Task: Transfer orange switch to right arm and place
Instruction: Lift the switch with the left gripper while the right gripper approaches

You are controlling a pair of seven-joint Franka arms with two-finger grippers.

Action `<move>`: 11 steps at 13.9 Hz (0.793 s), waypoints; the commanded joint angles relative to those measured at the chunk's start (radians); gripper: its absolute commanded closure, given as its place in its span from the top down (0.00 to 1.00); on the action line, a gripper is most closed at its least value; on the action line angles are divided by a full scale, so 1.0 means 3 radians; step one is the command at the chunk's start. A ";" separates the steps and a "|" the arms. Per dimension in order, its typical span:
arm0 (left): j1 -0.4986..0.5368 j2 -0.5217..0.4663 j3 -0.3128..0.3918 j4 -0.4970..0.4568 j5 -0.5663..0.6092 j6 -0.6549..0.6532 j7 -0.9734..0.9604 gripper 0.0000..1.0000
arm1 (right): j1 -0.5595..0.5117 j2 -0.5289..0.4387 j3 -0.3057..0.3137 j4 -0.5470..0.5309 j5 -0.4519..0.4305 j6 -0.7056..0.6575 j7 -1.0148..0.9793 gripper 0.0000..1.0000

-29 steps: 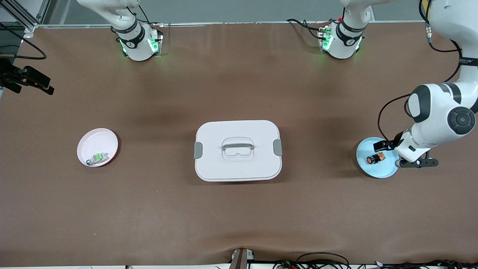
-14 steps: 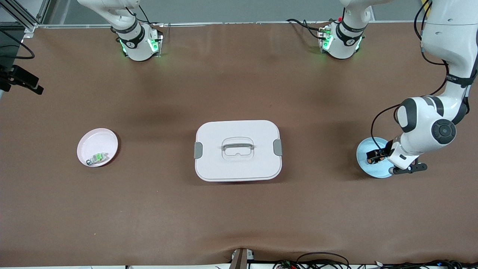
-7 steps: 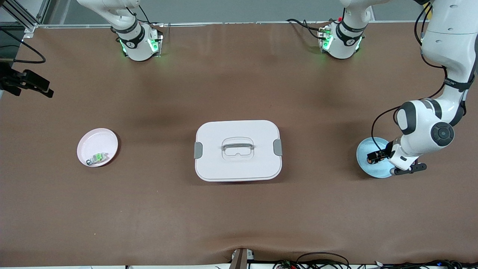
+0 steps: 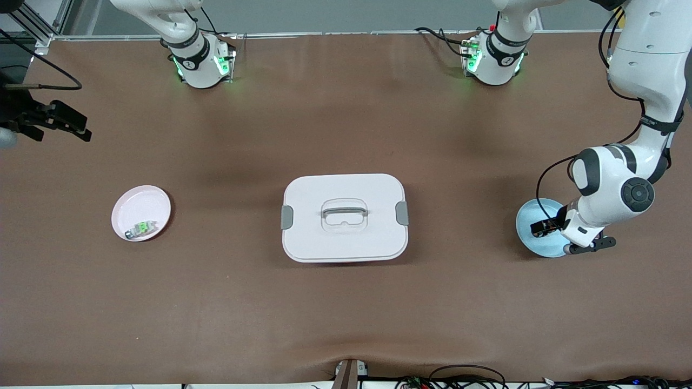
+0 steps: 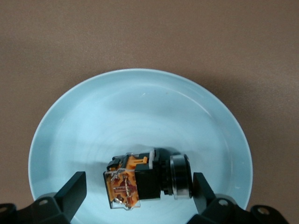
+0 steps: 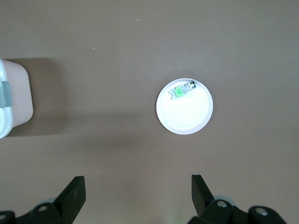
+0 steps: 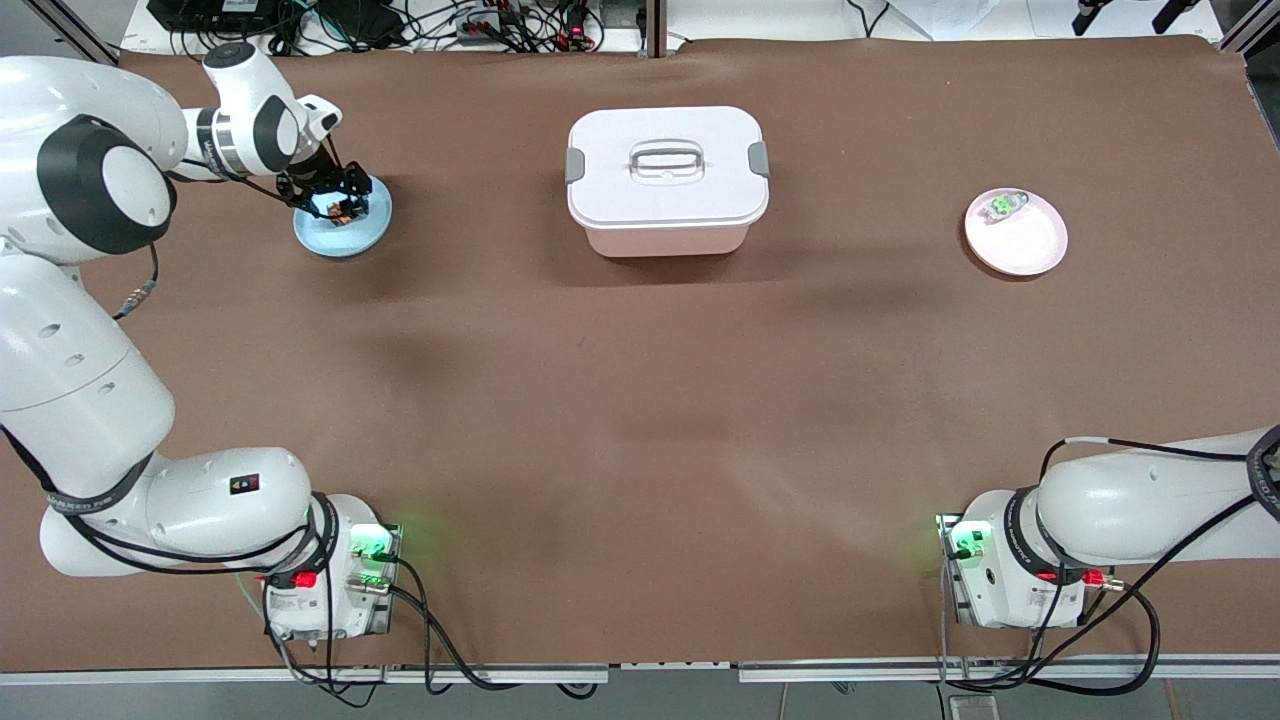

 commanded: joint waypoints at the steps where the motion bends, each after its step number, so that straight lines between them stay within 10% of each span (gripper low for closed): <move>1: 0.0032 0.0039 -0.0027 0.0012 0.0035 0.0066 -0.0058 0.88 | 0.0102 0.0015 0.0001 0.0092 0.0016 -0.0059 0.0100 1.00; 5: 0.0032 0.0024 -0.0027 0.0018 0.0030 0.0071 -0.0078 0.00 | 0.0392 0.0015 0.0001 0.0107 0.0042 -0.0289 0.0667 1.00; 11: 0.0037 -0.0181 -0.0037 0.0074 0.0020 0.0020 -0.0083 0.00 | 0.0756 0.0010 0.0001 0.0077 0.0480 -0.0417 0.1418 1.00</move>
